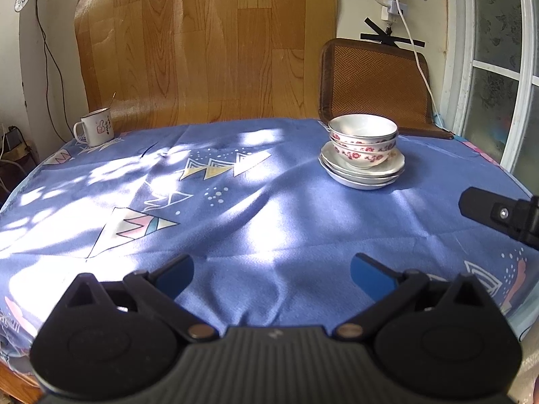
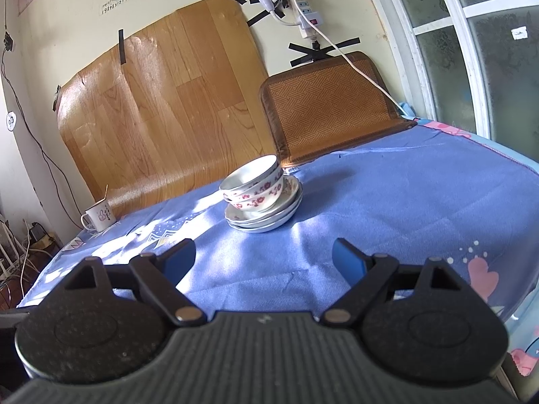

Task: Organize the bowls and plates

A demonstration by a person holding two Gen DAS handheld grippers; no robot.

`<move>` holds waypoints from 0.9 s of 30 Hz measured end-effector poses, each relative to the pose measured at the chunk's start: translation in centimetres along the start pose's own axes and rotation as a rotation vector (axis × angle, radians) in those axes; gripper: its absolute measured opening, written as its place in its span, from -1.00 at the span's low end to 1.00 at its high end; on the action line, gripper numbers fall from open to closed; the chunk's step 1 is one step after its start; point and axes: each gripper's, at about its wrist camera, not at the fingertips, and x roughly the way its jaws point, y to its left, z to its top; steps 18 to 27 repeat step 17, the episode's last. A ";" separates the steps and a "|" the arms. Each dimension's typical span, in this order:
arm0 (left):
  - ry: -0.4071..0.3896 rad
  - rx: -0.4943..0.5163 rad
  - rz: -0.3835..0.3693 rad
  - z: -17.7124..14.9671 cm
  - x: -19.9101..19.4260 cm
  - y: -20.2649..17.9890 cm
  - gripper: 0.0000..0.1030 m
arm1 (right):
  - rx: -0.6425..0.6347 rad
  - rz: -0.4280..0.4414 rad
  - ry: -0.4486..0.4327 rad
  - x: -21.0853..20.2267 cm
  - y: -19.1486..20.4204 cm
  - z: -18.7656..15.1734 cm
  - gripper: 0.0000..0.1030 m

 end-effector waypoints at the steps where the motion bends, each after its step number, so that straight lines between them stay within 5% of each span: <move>1: 0.000 0.000 0.001 0.0 0.0 0.0 1.00 | 0.000 0.000 0.000 0.0 0.0 0.0 0.75; 27: 0.001 0.010 -0.017 0.0 0.1 -0.1 0.99 | -0.002 0.002 0.003 0.4 -0.1 0.0 0.75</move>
